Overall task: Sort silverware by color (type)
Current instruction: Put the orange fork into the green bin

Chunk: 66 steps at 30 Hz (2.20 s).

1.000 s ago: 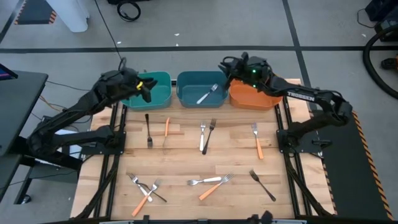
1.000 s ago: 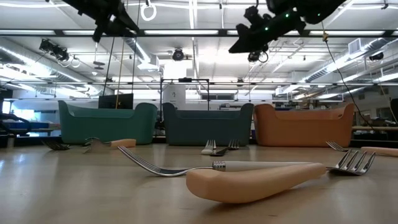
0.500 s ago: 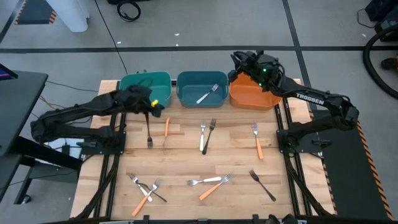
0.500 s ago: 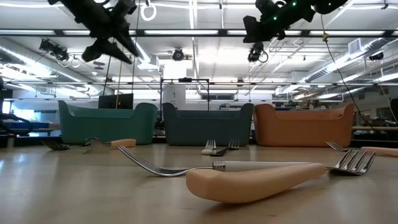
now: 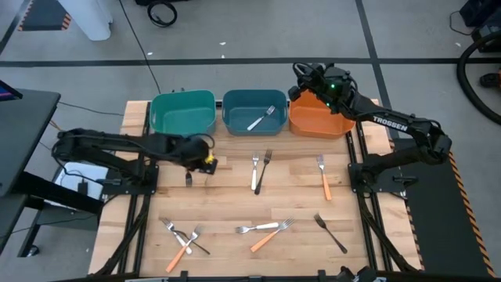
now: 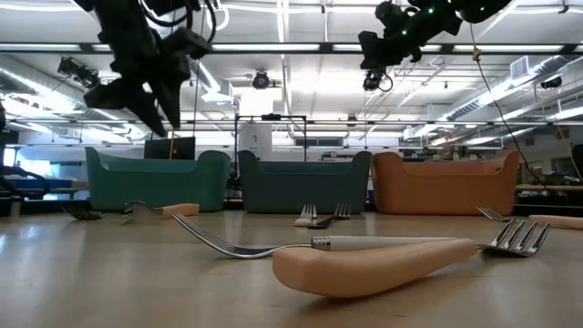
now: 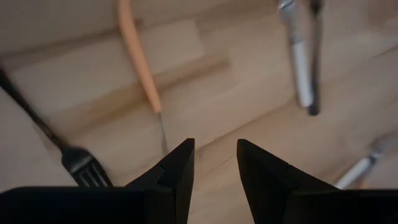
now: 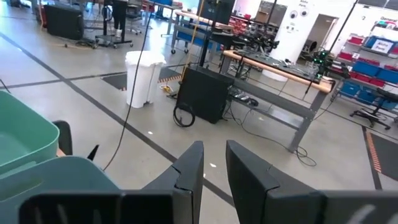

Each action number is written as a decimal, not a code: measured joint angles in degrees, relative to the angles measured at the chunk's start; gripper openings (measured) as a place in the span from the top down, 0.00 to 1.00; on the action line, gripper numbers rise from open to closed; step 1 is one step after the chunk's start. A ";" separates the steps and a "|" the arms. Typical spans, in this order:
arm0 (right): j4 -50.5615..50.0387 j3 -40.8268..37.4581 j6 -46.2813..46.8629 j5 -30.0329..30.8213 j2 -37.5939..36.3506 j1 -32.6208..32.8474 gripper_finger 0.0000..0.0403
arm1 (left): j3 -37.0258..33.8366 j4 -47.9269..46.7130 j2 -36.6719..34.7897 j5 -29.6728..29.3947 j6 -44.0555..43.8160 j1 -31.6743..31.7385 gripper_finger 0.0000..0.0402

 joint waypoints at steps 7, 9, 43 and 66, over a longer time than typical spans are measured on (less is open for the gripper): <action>-0.22 0.00 -4.24 -0.13 0.00 -0.11 0.81 | 0.00 1.08 9.30 0.39 -4.35 -2.70 0.68; -0.23 0.00 -6.69 -0.13 0.00 -0.11 0.81 | 0.00 1.41 11.98 0.70 -5.25 -3.07 0.68; -0.73 0.00 -7.48 -0.13 0.00 -0.13 0.81 | -0.09 5.19 19.72 3.82 -1.91 -1.49 0.97; -1.43 0.00 -6.84 -0.09 0.02 -0.06 0.81 | -0.04 3.58 -11.80 -5.32 48.75 20.23 0.96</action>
